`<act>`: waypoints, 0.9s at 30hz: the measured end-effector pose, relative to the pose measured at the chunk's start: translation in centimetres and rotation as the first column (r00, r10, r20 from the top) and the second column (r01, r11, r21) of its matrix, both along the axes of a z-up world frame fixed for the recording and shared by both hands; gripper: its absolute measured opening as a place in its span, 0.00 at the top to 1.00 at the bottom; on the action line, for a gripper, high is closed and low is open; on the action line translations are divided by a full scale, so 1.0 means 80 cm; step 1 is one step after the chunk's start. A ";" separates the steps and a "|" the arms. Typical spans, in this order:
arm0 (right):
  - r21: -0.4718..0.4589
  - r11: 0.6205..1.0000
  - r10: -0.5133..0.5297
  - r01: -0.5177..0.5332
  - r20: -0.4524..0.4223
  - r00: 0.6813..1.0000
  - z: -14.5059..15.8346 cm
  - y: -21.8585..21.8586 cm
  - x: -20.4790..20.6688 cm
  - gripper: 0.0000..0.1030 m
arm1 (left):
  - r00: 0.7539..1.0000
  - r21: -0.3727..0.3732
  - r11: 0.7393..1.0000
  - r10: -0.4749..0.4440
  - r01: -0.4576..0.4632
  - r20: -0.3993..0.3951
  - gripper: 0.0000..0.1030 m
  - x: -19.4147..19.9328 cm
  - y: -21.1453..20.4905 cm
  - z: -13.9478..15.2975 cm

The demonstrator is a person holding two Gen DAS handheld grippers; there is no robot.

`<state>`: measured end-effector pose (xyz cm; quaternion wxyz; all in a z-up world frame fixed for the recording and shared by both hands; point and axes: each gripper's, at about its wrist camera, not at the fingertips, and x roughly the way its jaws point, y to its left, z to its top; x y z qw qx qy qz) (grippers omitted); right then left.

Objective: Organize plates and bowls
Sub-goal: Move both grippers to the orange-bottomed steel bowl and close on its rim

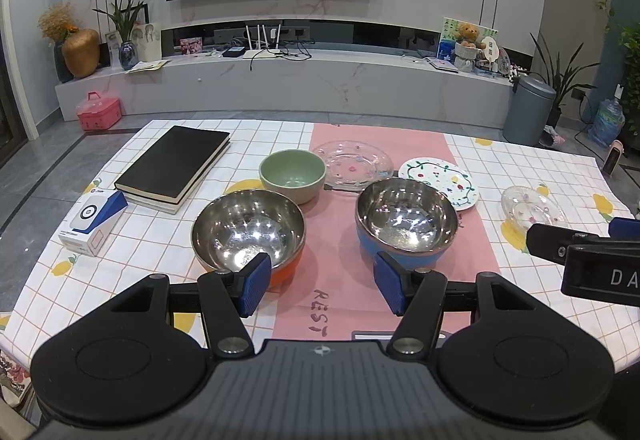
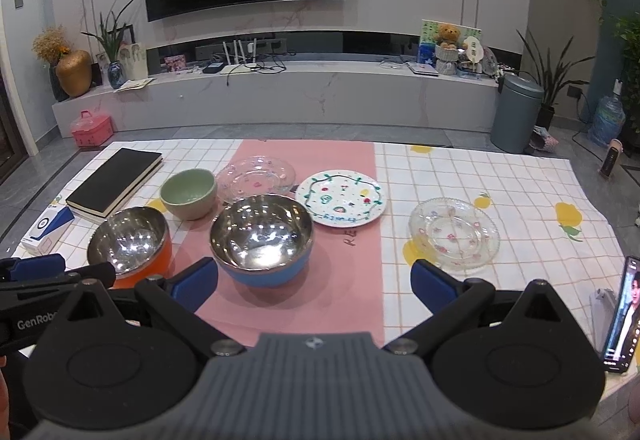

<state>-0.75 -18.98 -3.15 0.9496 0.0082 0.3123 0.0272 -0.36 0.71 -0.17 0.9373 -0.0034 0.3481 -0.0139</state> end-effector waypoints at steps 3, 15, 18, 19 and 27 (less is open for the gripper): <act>-0.003 1.000 0.015 -0.015 -0.006 1.000 -0.001 0.011 0.010 0.02 | 1.000 0.001 1.000 0.011 -0.011 -0.003 0.32 0.005 0.011 0.001; 0.101 0.991 0.088 -0.088 0.002 0.996 -0.031 0.069 0.063 0.03 | 0.987 -0.087 0.985 0.147 -0.152 -0.064 0.32 0.046 0.099 -0.010; 0.102 0.988 0.111 -0.114 0.034 0.993 -0.040 0.088 0.068 0.03 | 0.980 -0.165 0.967 0.185 -0.194 -0.068 0.32 0.052 0.126 -0.013; 0.098 0.988 0.120 -0.122 0.035 0.992 -0.043 0.095 0.071 0.03 | 0.979 -0.191 0.960 0.192 -0.203 -0.074 0.32 0.055 0.133 -0.015; 0.098 0.964 0.254 -0.247 -0.057 0.966 -0.057 0.153 0.109 0.17 | 0.966 -0.214 0.942 0.242 -0.257 -0.091 0.38 0.075 0.162 -0.036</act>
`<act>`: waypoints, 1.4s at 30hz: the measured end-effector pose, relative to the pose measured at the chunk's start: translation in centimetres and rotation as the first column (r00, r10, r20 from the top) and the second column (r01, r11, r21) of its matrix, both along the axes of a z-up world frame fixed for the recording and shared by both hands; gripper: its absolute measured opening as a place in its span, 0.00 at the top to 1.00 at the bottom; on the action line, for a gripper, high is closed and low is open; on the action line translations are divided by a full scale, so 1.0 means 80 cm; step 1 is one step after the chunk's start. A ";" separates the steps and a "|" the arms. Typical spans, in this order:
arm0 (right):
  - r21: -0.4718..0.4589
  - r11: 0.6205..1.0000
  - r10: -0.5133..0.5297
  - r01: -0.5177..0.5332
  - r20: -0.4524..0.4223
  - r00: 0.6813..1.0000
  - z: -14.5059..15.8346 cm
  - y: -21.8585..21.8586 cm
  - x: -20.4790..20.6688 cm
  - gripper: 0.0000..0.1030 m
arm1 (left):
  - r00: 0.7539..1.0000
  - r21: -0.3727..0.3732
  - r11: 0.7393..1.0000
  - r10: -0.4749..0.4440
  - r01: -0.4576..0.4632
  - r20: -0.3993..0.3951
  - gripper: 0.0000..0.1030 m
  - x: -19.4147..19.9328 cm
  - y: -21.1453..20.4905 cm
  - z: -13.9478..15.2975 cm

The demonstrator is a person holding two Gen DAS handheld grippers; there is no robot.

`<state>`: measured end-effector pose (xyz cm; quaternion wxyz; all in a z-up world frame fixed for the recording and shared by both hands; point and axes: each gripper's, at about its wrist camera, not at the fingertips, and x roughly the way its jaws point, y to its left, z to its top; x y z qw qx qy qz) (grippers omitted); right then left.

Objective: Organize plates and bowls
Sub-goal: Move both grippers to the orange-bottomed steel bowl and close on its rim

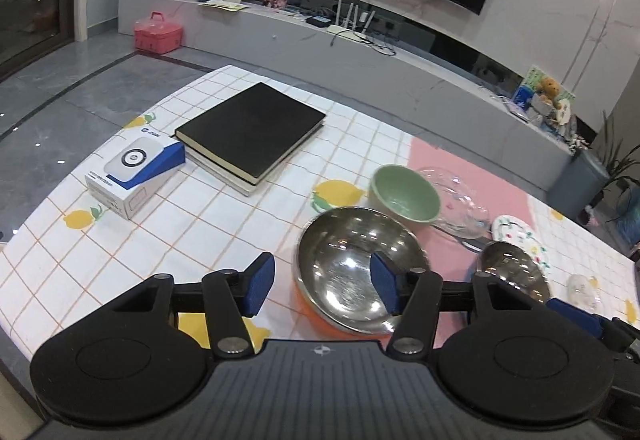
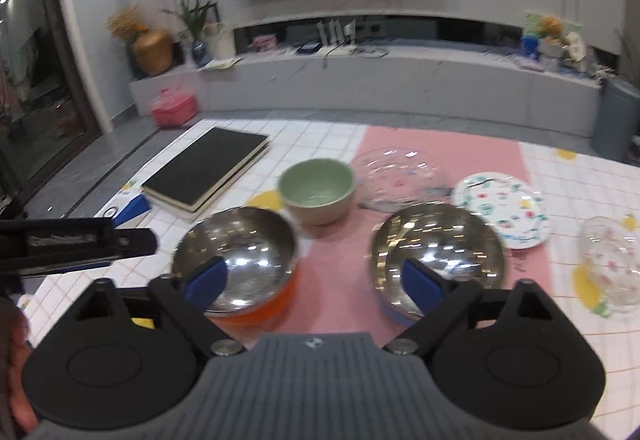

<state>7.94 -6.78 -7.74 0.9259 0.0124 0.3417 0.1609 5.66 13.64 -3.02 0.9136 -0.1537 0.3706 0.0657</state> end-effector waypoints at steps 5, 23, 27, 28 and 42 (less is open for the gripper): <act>-0.021 1.000 0.017 -0.018 -0.034 0.999 -0.013 0.021 0.021 0.31 | 0.999 -0.017 0.999 0.035 -0.036 -0.025 0.42 0.013 0.012 -0.015; 0.017 1.000 -0.021 0.026 -0.225 0.974 -0.070 0.041 0.094 0.47 | 0.986 -0.068 0.995 0.062 -0.074 -0.157 0.44 0.064 0.024 -0.076; 0.047 0.998 -0.019 0.032 -0.254 0.967 -0.079 0.041 0.100 0.58 | 0.981 -0.066 0.995 0.066 -0.079 -0.182 0.57 0.070 0.021 -0.083; 0.052 0.998 -0.017 0.032 -0.258 0.966 -0.081 0.041 0.101 0.62 | 0.980 -0.063 0.995 0.064 -0.077 -0.189 0.60 0.071 0.019 -0.084; 0.070 0.997 -0.019 0.038 -0.262 0.965 -0.077 0.039 0.100 0.84 | 0.978 -0.046 0.997 0.046 -0.056 -0.206 0.90 0.070 0.008 -0.082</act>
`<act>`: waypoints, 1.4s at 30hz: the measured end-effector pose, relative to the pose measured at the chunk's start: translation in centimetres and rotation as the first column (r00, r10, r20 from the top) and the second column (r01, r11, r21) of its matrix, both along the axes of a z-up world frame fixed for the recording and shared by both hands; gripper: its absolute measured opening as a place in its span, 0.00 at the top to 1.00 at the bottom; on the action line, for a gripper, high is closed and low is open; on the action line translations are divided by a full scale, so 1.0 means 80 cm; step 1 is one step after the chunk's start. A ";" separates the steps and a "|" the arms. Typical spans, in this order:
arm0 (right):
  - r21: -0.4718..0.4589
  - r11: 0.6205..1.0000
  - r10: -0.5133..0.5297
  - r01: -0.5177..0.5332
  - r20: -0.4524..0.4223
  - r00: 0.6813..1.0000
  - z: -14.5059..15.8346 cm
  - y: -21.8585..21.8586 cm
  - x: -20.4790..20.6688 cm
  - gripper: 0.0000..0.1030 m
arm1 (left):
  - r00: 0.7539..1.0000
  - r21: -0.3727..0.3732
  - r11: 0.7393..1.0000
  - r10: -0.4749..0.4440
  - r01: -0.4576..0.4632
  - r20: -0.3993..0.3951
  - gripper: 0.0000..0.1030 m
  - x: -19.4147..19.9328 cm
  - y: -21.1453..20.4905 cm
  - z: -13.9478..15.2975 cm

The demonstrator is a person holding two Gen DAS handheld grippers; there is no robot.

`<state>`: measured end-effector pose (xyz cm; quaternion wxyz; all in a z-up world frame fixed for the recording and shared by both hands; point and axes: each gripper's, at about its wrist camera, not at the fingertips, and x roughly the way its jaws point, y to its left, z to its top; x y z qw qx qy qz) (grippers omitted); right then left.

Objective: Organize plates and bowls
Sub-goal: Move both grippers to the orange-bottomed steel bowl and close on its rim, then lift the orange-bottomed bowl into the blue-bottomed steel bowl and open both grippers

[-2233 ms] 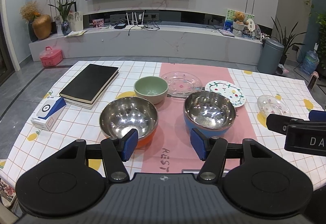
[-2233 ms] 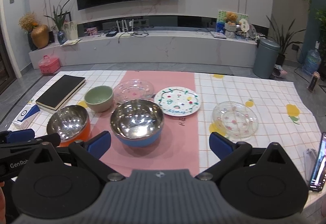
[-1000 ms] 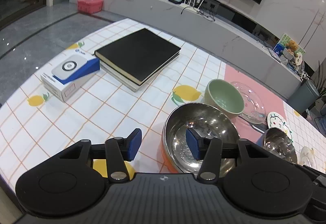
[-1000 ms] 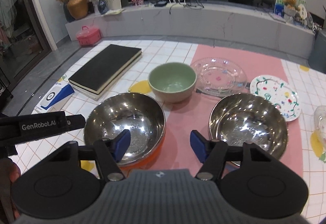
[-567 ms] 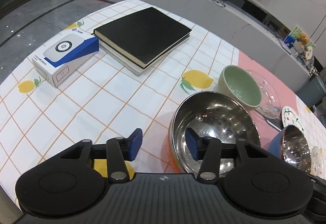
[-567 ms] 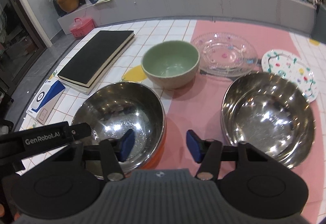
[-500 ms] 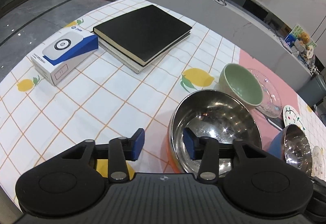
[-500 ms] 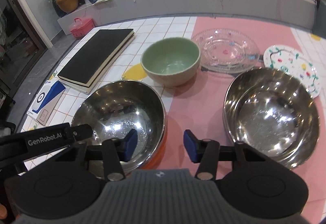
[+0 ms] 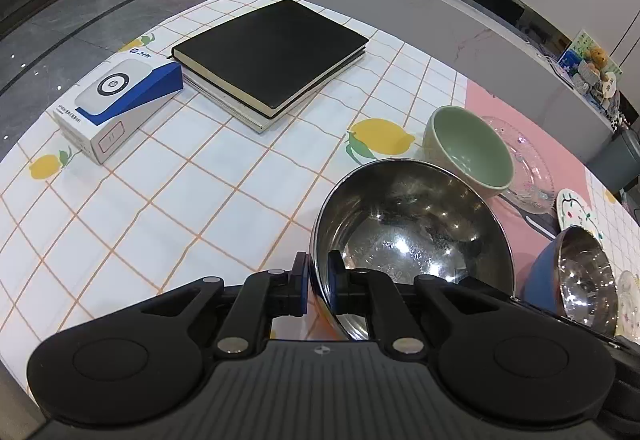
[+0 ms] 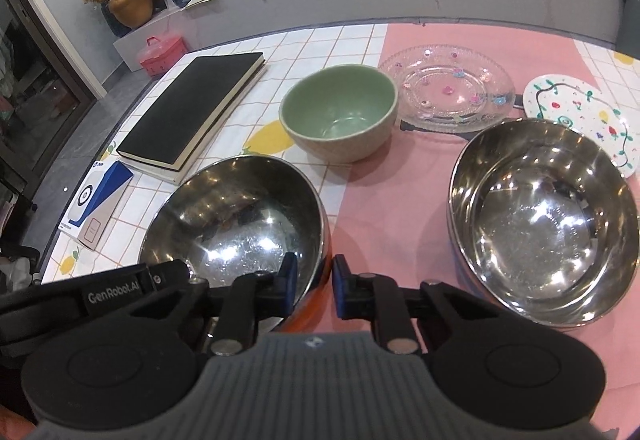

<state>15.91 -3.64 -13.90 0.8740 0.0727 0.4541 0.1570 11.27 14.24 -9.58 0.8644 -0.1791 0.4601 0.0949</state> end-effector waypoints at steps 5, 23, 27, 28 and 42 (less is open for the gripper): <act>0.024 1.000 0.006 -0.006 0.003 1.000 0.016 -0.008 -0.018 0.85 | 1.000 0.023 1.000 -0.003 0.003 0.019 0.90 -0.018 -0.006 0.022; 0.045 0.998 -0.038 0.037 0.019 0.999 0.053 -0.096 -0.138 0.85 | 0.990 0.008 0.990 -0.138 0.138 0.024 0.89 -0.112 -0.070 0.059; 0.053 0.997 -0.060 0.060 -0.007 0.998 0.046 -0.116 -0.154 0.85 | 0.985 0.009 0.985 -0.173 0.173 0.016 0.89 -0.125 -0.087 0.054; 0.053 0.996 -0.067 0.067 -0.013 0.998 0.044 -0.120 -0.157 0.86 | 0.983 0.009 0.983 -0.181 0.181 0.013 0.89 -0.126 -0.091 0.052; 0.029 0.993 -0.109 0.111 -0.065 0.992 0.018 -0.144 -0.169 0.86 | 0.970 -0.002 0.971 -0.239 0.239 -0.033 0.89 -0.135 -0.118 0.020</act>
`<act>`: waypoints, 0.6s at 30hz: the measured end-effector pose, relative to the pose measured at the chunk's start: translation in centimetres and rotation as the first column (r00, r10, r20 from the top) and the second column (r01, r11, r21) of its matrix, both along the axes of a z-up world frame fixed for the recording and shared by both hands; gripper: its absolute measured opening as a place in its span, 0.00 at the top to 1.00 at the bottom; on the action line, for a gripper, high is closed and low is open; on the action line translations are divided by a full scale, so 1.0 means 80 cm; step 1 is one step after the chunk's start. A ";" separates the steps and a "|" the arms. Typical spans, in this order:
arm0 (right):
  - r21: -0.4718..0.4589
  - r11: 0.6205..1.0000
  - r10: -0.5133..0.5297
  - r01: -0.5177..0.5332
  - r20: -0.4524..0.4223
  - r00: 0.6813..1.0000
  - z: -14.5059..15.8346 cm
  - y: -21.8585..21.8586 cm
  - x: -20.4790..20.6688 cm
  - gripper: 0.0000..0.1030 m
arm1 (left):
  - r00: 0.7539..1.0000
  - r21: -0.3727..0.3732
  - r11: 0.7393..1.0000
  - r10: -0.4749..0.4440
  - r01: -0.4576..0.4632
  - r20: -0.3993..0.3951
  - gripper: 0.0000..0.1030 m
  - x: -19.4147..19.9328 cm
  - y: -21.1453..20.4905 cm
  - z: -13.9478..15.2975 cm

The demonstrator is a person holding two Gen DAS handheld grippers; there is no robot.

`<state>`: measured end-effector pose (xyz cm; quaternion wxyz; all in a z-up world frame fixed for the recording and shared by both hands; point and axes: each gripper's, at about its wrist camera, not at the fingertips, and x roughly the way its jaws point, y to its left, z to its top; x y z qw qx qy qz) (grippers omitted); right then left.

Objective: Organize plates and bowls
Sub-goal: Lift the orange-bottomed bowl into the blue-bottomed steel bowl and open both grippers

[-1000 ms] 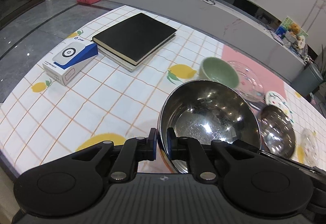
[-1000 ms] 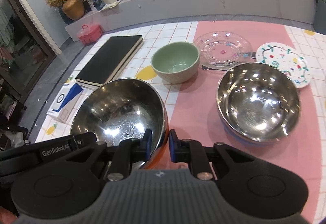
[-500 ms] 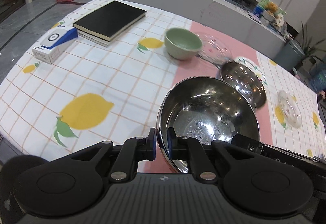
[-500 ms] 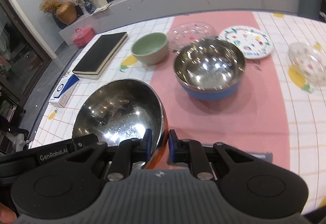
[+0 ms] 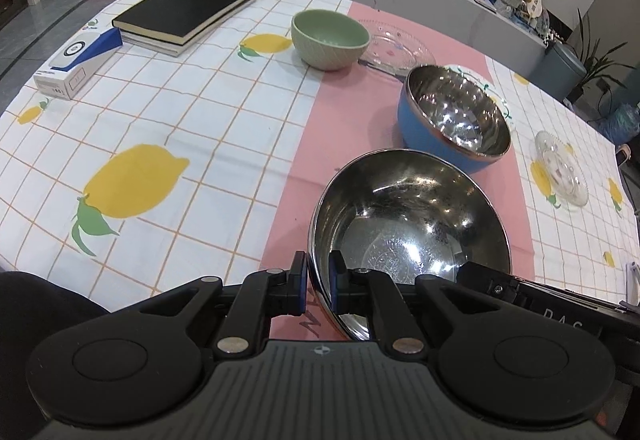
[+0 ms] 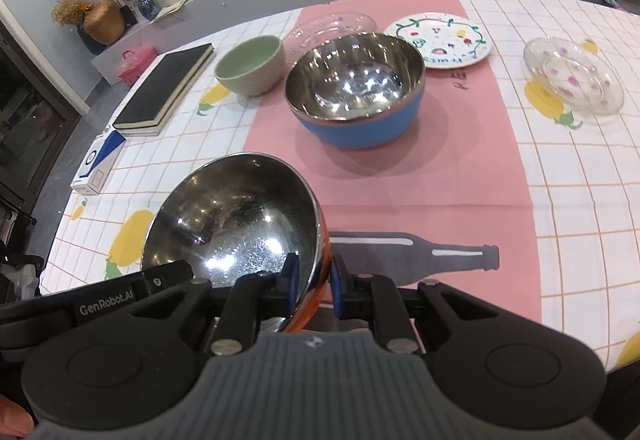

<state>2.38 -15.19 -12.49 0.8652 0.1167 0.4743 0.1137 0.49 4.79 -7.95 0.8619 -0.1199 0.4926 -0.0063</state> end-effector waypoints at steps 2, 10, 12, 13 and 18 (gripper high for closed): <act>0.004 1.000 -0.001 0.001 -0.010 1.000 -0.005 -0.001 -0.001 0.86 | 1.000 0.003 1.000 -0.002 0.002 -0.006 0.89 0.000 0.000 -0.004; 0.027 1.000 -0.008 0.010 -0.048 0.999 -0.020 -0.001 0.002 0.87 | 1.000 0.011 1.000 0.004 -0.003 -0.021 0.89 0.001 0.001 -0.013; 0.035 0.999 -0.009 0.011 -0.054 0.998 -0.023 0.001 0.004 0.87 | 1.000 0.016 1.000 0.012 -0.011 -0.024 0.89 0.003 0.003 -0.015; 0.037 0.999 -0.007 0.009 -0.057 0.998 -0.024 0.003 0.006 0.87 | 1.000 0.016 1.000 0.016 -0.016 -0.026 0.89 0.004 0.005 -0.015; 0.043 0.999 0.003 -0.001 -0.049 0.999 -0.025 0.014 0.012 0.87 | 0.999 0.028 0.999 0.035 -0.035 -0.019 0.90 0.007 0.014 -0.018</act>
